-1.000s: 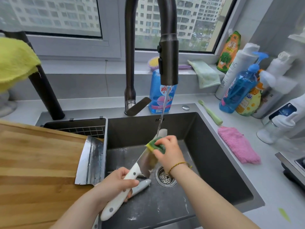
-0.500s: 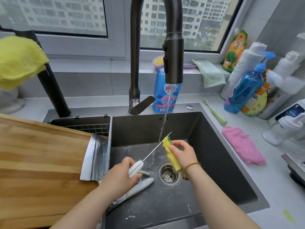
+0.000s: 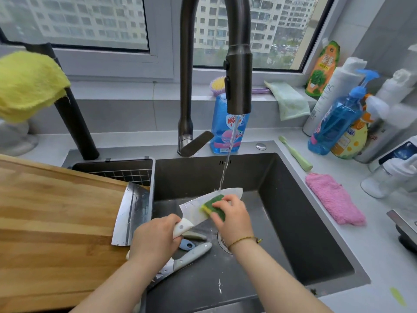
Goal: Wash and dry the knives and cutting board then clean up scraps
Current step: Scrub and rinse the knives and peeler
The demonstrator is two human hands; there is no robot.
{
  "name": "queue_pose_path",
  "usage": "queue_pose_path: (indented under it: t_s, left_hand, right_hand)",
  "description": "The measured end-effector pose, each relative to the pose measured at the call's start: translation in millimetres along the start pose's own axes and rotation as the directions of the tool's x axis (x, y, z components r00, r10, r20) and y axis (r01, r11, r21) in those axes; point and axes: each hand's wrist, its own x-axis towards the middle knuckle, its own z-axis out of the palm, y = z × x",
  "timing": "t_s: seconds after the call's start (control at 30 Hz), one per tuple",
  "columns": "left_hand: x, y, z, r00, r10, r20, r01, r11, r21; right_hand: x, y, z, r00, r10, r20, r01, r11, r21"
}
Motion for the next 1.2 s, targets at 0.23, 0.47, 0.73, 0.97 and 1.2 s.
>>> queue_pose_path:
  t_s: [0.23, 0.47, 0.73, 0.97, 1.2]
  left_hand:
    - [8.7, 9.7, 6.1, 0.999, 0.024, 0.048, -0.025, 1.000, 0.008]
    - [10.4, 14.5, 12.4, 0.997, 0.034, 0.076, -0.034, 0.999, 0.008]
    - [16.0, 18.9, 13.5, 0.996, 0.019, 0.088, -0.020, 1.000, 0.009]
    - [14.8, 16.6, 13.6, 0.996, 0.007, 0.092, -0.004, 1.000, -0.031]
    - [13.2, 18.2, 11.8, 0.995, 0.001, 0.098, 0.004, 0.999, -0.048]
  right_hand:
    - [11.8, 0.0, -2.7, 0.980, 0.160, 0.117, -0.150, 0.984, -0.091]
    - [29.8, 20.0, -14.7, 0.955, 0.266, 0.134, -0.246, 0.958, -0.145]
    - [7.8, -14.3, 1.3, 0.987, -0.041, 0.154, 0.062, 0.989, -0.135]
    - [15.0, 13.8, -17.9, 0.938, 0.283, 0.201, -0.259, 0.956, -0.136]
    - [8.5, 6.2, -13.2, 0.951, 0.115, 0.288, -0.095, 0.992, -0.081]
